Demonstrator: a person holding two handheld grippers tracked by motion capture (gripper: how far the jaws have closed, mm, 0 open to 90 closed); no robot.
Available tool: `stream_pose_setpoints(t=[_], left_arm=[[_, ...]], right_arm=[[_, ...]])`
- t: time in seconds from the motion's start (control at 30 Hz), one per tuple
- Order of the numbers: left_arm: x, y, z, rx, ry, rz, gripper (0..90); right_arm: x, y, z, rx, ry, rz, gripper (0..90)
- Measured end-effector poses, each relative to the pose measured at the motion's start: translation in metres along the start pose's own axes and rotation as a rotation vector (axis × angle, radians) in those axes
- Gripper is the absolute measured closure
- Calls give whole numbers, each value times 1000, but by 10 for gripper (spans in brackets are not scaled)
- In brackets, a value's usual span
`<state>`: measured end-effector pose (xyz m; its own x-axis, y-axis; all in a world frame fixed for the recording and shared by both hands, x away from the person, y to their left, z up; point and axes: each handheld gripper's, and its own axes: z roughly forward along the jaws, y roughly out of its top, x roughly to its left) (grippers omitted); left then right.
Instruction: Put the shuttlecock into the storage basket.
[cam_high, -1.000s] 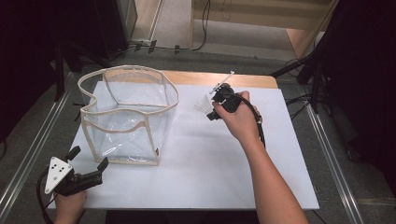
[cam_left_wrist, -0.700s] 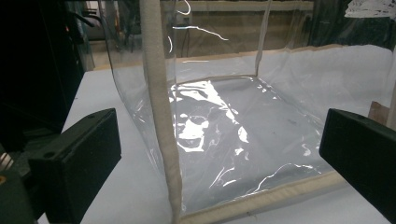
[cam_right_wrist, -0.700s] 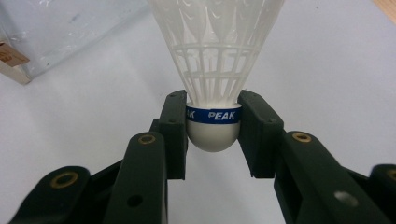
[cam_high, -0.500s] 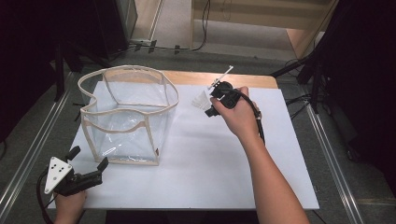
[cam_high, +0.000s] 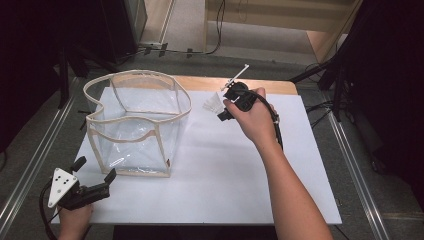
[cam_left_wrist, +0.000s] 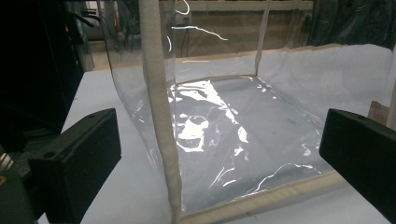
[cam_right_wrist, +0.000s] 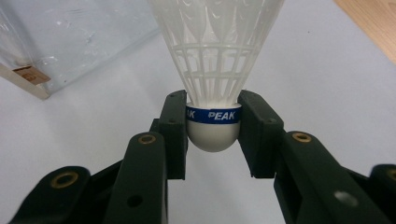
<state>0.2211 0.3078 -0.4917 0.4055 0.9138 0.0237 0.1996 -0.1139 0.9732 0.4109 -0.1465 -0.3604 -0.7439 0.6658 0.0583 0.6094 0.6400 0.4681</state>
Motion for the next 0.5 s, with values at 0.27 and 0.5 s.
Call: stream_pose_setpoints(t=[0.27,0.5], left_arm=[[0,0,0,1,0,-1,0],[0,0,0,0,-1,-1,0]], right_arm=[[1,6,-5,-8,-6,1,628],[2,11,-9,-20,3,5,628]])
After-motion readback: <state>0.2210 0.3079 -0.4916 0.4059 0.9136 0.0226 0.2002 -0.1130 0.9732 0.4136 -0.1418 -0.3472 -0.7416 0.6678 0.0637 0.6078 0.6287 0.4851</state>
